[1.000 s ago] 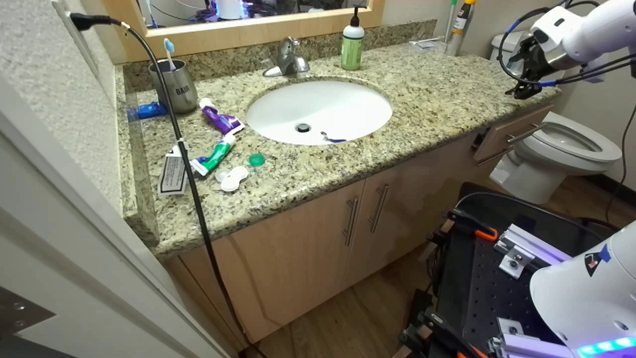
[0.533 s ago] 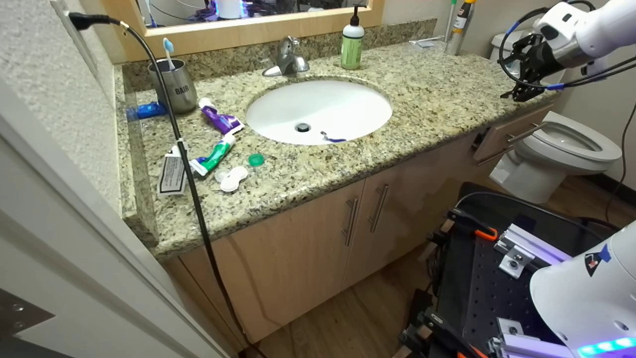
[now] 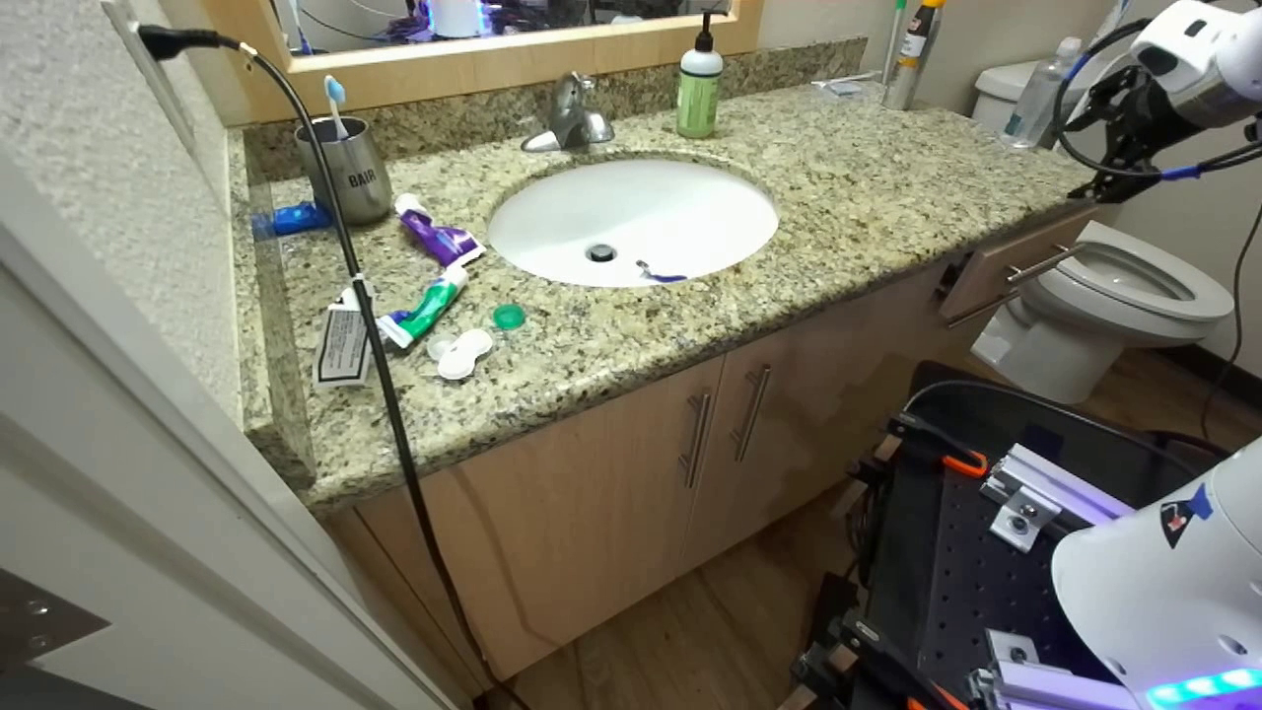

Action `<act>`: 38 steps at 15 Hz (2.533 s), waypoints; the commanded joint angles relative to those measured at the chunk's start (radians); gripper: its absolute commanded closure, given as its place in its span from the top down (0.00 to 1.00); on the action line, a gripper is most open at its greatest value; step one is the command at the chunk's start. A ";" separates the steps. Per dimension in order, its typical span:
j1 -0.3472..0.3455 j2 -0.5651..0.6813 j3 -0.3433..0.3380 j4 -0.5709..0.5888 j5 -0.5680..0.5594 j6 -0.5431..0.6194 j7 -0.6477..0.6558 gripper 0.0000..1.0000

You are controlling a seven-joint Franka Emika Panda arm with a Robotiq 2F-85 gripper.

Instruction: Put the white bottle with the yellow lid inside the open drawer on the right then close the drawer

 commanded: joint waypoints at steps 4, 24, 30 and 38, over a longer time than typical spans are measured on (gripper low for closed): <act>0.091 -0.222 -0.202 -0.154 0.022 -0.044 -0.069 1.00; 1.034 0.140 -0.863 -0.057 0.500 -0.396 -0.321 1.00; 0.822 -0.031 -0.758 -0.133 0.006 -0.327 -0.179 1.00; 0.302 -0.218 -0.185 0.011 -0.004 0.005 -0.146 1.00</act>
